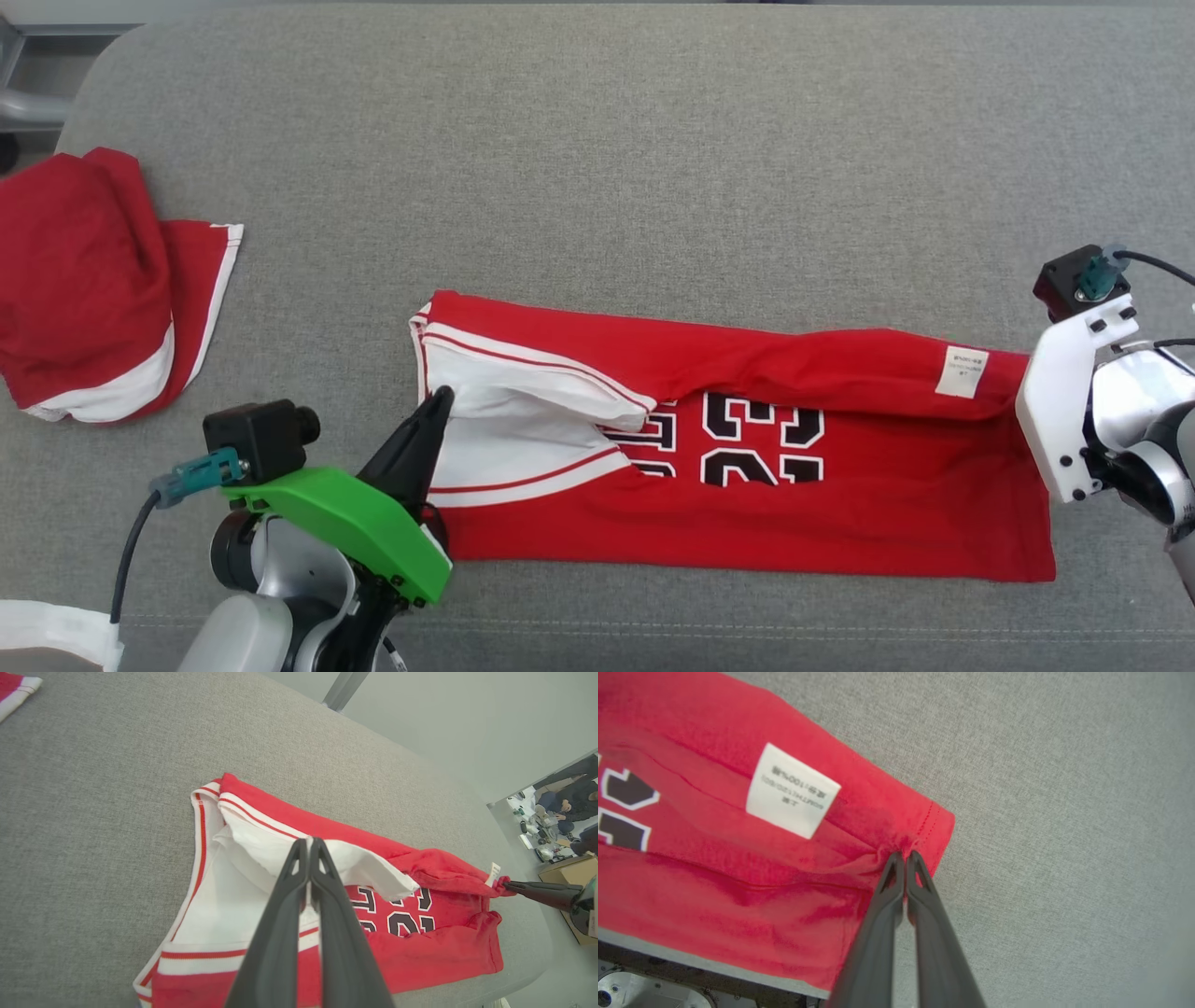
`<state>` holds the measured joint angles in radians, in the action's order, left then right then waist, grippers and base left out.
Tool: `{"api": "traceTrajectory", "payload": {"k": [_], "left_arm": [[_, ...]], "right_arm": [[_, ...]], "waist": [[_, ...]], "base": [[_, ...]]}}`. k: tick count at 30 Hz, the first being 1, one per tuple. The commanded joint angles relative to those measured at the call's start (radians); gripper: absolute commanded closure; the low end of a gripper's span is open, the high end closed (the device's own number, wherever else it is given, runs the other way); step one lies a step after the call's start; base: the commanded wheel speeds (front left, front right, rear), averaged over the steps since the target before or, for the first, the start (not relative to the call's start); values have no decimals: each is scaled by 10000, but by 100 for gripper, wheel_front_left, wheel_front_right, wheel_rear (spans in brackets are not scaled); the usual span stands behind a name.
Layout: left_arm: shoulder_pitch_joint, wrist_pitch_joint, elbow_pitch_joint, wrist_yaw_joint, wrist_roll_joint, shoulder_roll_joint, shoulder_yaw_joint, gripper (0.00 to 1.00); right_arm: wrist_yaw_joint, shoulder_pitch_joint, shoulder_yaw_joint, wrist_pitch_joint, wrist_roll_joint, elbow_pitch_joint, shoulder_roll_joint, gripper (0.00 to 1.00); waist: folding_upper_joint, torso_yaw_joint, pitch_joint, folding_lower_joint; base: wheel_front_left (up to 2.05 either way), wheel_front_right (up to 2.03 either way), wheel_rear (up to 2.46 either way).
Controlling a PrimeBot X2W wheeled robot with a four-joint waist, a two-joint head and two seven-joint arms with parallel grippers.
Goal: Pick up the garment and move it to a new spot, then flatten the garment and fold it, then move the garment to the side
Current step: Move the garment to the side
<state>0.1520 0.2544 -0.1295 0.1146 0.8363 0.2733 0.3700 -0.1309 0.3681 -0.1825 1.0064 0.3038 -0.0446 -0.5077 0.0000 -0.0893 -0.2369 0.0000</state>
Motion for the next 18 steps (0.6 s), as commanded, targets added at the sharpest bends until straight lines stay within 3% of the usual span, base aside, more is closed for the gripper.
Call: {"api": "traceTrajectory", "payload": {"k": [1, 7, 15, 16, 17, 18], "left_arm": [[-187, -17, 36, 58, 111, 14, 6, 100], [-491, 25, 107, 213, 152, 110, -40, 100], [-672, 84, 221, 228, 286, 17, 23, 100], [-705, 90, 225, 230, 298, 38, 34, 100], [-741, 107, 219, 240, 296, 61, 40, 100], [-805, 129, 206, 260, 319, 71, 53, 100]], "right_arm": [[3, -190, -69, 38, 25, 94, -172, 100], [3, -335, -824, -98, -399, 166, -947, 100], [3, -100, -1852, -206, -109, -200, -1339, 100], [3, -129, -1903, -172, -3, -237, -1342, 86], [3, -167, -1939, -130, 67, -261, -1349, 29], [5, -195, -1850, -98, 112, -314, -1341, 0]], "waist": [[0, -6, 27, 0], [0, -24, 58, 0], [0, -182, 100, 0], [0, -209, 118, 0], [0, -229, 136, 0], [0, -244, 154, 0]], "base": [[0, 0, 0], [0, 0, 0], [0, 0, 0], [0, 0, 0], [0, 0, 0], [0, 0, 0]]}}
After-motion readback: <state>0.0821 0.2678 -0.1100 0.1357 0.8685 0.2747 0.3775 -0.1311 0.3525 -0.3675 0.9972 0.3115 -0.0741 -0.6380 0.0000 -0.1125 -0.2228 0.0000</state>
